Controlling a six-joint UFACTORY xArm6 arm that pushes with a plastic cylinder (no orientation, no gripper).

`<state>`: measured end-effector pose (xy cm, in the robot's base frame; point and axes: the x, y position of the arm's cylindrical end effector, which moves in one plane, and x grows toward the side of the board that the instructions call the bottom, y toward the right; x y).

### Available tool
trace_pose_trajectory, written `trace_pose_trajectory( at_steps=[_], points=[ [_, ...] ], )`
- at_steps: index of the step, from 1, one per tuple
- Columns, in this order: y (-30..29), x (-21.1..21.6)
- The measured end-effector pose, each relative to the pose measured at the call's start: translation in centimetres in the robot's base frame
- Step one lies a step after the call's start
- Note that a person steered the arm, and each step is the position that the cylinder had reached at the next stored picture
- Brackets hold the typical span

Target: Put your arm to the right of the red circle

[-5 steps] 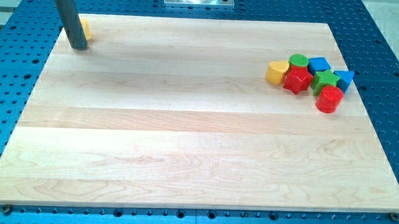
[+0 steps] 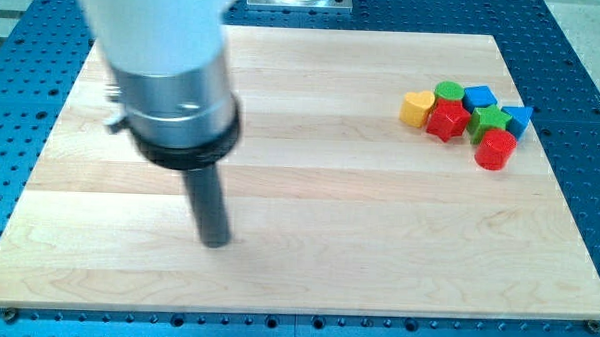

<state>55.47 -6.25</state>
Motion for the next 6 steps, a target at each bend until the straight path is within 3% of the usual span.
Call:
trace_pose_trajectory(
  at_steps=[3,6],
  points=[
    [6.4,0.0],
    [20.8,3.4]
  ],
)
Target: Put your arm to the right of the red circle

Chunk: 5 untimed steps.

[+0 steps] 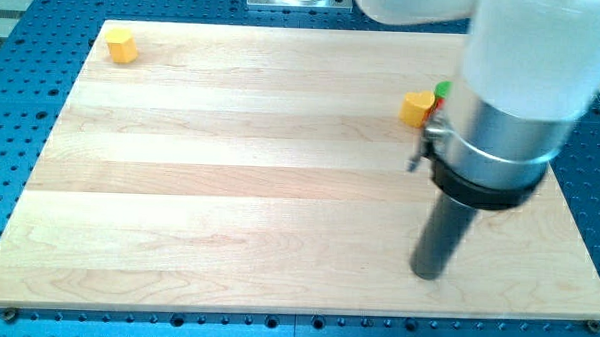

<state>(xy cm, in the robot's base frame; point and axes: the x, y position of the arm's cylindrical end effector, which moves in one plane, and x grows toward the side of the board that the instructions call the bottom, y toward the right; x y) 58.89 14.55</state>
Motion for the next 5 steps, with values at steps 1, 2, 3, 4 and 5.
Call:
trace_pose_trajectory(
  at_steps=[1,2,3,4,5],
  points=[
    [5.1,0.3],
    [11.7,-0.5],
    [16.9,-4.8],
    [18.4,-12.0],
    [18.3,-15.8]
  ],
)
